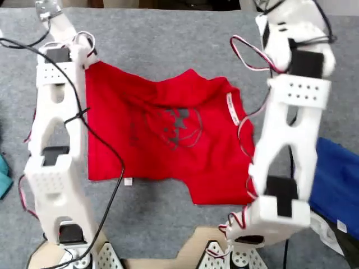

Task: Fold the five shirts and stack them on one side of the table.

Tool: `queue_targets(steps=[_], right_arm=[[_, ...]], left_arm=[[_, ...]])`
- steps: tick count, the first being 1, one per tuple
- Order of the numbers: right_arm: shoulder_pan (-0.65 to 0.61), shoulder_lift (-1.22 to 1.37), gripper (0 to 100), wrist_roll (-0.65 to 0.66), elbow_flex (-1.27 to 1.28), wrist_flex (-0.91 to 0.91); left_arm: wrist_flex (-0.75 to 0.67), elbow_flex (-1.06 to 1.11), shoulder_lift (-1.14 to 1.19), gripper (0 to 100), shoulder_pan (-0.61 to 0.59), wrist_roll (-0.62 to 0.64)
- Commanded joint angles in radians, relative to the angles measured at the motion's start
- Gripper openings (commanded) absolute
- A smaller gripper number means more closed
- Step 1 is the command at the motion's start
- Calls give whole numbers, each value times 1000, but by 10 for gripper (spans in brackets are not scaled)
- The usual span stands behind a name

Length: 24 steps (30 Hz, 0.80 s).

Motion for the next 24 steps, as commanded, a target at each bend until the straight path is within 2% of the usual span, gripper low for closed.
queue_targets(steps=[1,5,9,15,24], right_arm=[[-38,82,8,-11,-122,84],[-77,213,12,-11,-199,221],[-128,369,86,-11,-288,308],[-196,638,106,-32,-478,313],[-265,1017,108,-25,-851,264]], left_arm=[[110,-238,128,20,25,9],[181,-353,288,20,31,11],[226,-433,403,20,26,17],[245,-508,499,20,12,92],[285,-522,519,20,11,123]])
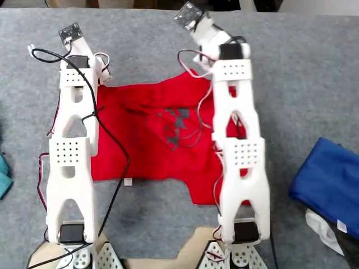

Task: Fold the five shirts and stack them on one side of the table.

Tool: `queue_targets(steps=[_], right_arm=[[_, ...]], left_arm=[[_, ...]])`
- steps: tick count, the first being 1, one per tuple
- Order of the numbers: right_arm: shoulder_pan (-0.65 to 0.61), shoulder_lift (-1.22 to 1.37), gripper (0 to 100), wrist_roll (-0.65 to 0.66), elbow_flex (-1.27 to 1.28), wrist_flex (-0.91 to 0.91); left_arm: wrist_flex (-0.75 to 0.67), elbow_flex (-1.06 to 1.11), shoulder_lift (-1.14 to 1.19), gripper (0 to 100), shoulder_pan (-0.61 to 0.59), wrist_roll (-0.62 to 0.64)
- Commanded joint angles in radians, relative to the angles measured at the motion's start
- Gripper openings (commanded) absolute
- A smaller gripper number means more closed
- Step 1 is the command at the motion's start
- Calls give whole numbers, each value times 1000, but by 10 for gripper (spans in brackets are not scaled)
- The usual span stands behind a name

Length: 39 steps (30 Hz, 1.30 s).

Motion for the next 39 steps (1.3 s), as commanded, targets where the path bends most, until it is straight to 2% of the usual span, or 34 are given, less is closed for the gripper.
queue_targets(steps=[1,10,17,23,31,34,39], right_arm=[[-35,107,109,2,-163,-52],[-90,266,109,3,-211,-91],[-77,315,104,101,-159,-91],[-38,317,28,169,-114,-91],[1,309,15,161,-176,-89],[5,308,15,114,-260,-83],[7,303,15,49,-432,57]], left_arm=[[17,-40,-8,20,-9,12],[14,-44,-7,20,-9,6],[21,-37,-7,20,-29,6],[41,-37,-7,20,-46,8],[43,-38,-7,20,-46,6],[43,-40,-7,20,-46,6],[41,-40,-7,20,-46,6]])
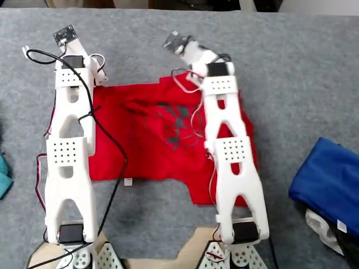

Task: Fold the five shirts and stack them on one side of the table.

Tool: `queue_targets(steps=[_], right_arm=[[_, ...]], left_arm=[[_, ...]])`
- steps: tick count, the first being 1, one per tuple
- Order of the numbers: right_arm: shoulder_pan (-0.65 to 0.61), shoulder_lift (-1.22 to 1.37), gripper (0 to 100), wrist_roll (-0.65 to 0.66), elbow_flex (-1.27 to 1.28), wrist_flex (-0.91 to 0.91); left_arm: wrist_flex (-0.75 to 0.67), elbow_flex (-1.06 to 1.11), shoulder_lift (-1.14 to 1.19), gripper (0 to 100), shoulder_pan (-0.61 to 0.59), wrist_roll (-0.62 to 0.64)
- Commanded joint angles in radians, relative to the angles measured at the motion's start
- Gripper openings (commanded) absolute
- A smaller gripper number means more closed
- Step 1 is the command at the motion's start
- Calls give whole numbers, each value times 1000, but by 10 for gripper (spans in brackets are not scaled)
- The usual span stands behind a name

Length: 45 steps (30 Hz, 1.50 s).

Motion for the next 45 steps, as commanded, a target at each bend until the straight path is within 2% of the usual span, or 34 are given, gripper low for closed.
queue_targets(steps=[1,15,22,29,37,45], right_arm=[[13,-36,15,-34,-104,95],[-41,-220,16,-51,-94,600],[-99,-246,30,-54,-97,611],[-2,-216,256,-60,-22,264],[2,-139,242,-60,240,-49],[8,-88,241,-54,289,-17]], left_arm=[[9,-34,-7,20,-18,3],[9,-34,-7,20,-18,3],[9,-32,-7,20,-18,3],[9,-31,-7,20,-18,3],[9,-32,-7,20,-18,3],[9,-34,-7,20,-18,3]])
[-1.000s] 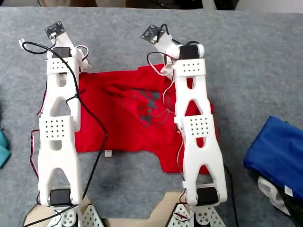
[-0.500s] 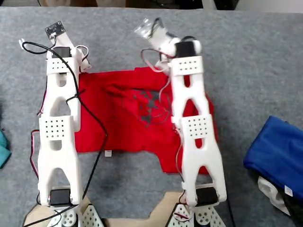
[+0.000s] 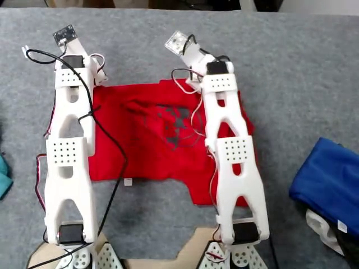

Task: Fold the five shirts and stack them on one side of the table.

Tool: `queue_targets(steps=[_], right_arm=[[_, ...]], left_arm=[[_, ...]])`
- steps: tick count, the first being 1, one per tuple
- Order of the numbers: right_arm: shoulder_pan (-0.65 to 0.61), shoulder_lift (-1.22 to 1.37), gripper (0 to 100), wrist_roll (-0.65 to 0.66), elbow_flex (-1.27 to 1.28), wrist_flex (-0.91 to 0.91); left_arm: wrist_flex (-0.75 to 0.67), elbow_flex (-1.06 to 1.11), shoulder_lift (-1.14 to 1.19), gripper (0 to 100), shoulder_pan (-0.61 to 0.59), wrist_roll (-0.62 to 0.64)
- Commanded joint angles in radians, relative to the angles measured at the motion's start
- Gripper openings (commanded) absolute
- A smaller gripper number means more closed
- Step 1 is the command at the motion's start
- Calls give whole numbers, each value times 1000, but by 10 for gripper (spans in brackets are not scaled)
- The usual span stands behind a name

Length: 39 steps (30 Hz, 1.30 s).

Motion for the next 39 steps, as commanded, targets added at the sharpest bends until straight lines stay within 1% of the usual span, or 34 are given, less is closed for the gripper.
queue_targets(steps=[1,3,7,9,13,16,20,26,35,39], right_arm=[[21,1,240,3,-1,34],[30,1,202,34,-1,51],[31,2,57,129,-1,75],[31,-1,16,143,-1,84],[33,-2,9,140,-70,120],[33,-2,9,81,-202,147],[24,-2,9,44,-389,184],[1,-87,9,44,-380,207],[-42,-189,12,54,-387,402],[-44,-252,10,55,-387,405]], left_arm=[[9,-34,-7,20,-18,3],[9,-34,-7,20,-18,3],[9,-34,-7,20,-18,3],[9,-34,-7,20,-18,3],[9,-34,-7,20,-18,3],[9,-34,-7,20,-18,3],[9,-34,-7,20,-18,3],[9,-35,-7,20,-18,3],[-18,-35,-7,20,-15,3],[-20,-38,-7,20,-14,3]])
